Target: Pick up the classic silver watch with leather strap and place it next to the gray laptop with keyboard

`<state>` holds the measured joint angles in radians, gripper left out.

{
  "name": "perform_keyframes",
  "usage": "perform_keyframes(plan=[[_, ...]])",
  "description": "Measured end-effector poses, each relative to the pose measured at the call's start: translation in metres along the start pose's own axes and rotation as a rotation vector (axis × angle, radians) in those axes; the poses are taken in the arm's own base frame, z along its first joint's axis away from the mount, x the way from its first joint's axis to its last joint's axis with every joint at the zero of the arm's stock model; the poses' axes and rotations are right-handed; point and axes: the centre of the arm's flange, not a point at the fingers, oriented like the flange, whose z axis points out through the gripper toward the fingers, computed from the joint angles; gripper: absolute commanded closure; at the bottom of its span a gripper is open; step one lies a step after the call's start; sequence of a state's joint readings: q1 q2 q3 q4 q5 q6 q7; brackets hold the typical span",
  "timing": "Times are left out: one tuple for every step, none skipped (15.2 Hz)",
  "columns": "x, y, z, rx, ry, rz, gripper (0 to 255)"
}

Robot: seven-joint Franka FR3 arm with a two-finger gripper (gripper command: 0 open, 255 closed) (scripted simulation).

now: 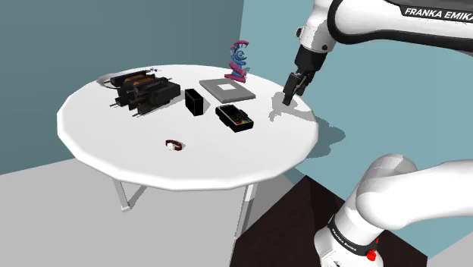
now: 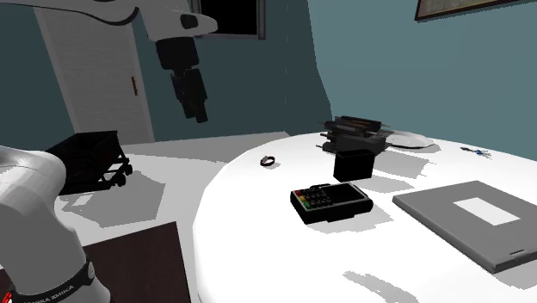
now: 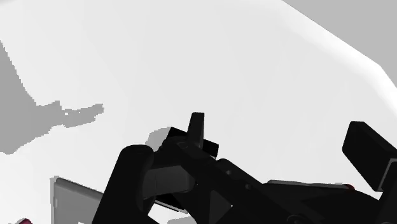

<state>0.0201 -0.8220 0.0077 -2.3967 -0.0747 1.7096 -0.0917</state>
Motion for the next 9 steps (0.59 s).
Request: perform_keyframes(plan=[[0.000,0.000,0.000,0.000,0.000,0.000,0],[0.004,-0.003,0.003,0.000,-0.001,0.000,0],[0.012,-0.008,0.009,0.000,-0.002,0.000,0],[0.018,-0.015,0.014,0.000,-0.004,0.000,0],[0.027,-0.022,0.017,-0.001,-0.005,0.000,0],[0.037,-0.029,0.025,-0.001,-0.007,0.000,0],[0.046,-0.037,0.031,-0.001,-0.008,0.001,0],[0.055,-0.044,0.037,-0.001,-0.009,0.001,0],[0.065,-0.050,0.045,-0.002,-0.011,0.001,0]])
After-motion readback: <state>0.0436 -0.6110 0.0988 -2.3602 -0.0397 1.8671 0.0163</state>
